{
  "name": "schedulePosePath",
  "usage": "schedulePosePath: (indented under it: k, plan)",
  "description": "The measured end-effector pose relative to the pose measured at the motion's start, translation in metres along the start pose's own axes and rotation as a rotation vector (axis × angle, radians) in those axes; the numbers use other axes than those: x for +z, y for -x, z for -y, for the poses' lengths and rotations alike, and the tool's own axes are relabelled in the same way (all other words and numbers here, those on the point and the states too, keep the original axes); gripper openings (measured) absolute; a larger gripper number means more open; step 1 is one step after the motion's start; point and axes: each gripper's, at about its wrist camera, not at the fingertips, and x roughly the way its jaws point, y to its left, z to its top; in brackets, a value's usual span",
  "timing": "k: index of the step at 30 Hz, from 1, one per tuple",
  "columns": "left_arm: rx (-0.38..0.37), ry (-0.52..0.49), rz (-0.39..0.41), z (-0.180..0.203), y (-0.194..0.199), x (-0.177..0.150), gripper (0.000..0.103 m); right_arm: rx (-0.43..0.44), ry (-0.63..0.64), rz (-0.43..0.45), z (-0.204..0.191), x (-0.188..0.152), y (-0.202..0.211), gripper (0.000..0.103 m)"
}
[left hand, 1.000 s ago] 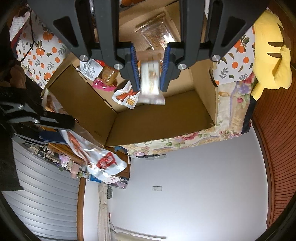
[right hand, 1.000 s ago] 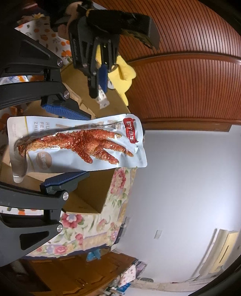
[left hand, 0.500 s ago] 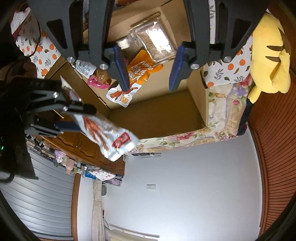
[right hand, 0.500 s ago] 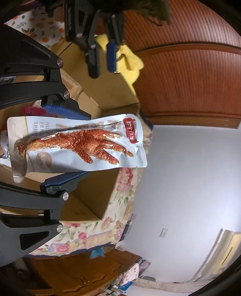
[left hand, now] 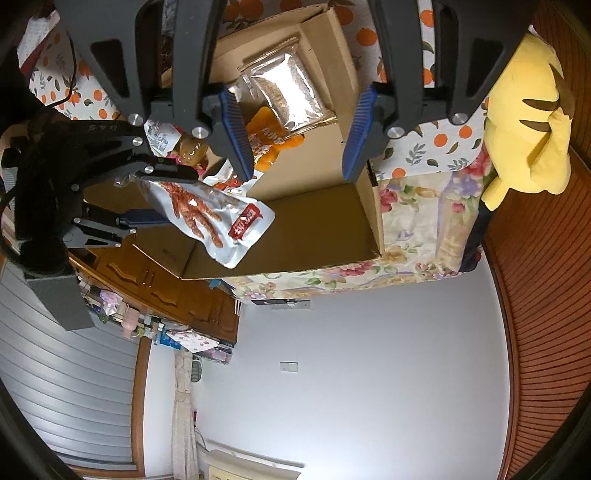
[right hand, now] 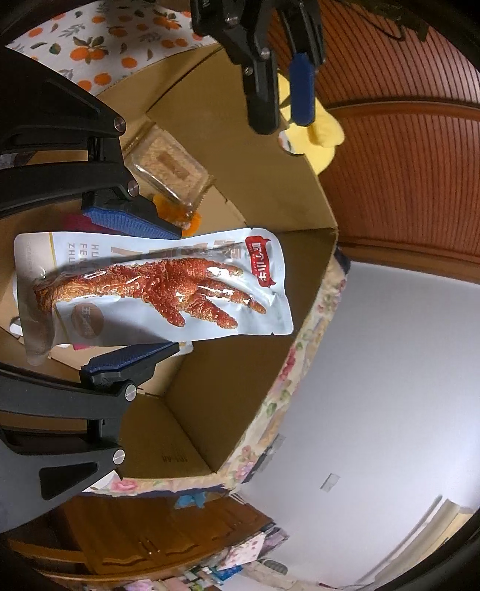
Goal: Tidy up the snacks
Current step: 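Open both tools to drop the snack bar and pouch into the box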
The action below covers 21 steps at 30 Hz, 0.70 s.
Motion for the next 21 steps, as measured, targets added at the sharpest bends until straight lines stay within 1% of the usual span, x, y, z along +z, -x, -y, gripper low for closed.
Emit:
schedulePosePath:
  k: [8,10,12,16,20,21]
  plan:
    - [-0.006,0.002,0.004,0.002,0.005,-0.002,0.05,0.04,-0.008,-0.046,0.001,-0.001,-0.005,0.059]
    - [-0.008,0.002,0.004,0.003,0.007,-0.003,0.05,0.064,-0.023,-0.052,0.005,-0.003,-0.005,0.06]
    - [-0.016,0.002,0.006,0.004,0.011,-0.004,0.05,0.078,-0.044,-0.048,0.008,-0.004,-0.003,0.062]
    - [-0.022,-0.007,0.015,0.009,0.019,-0.005,0.05,0.099,-0.092,-0.035,0.016,-0.005,-0.001,0.064]
    - [-0.026,-0.014,0.021,0.014,0.028,-0.009,0.051,0.091,-0.107,-0.03,0.019,-0.009,0.005,0.064]
    - [-0.026,-0.016,0.021,0.015,0.03,-0.01,0.051,0.09,-0.109,-0.031,0.019,-0.01,0.006,0.067]
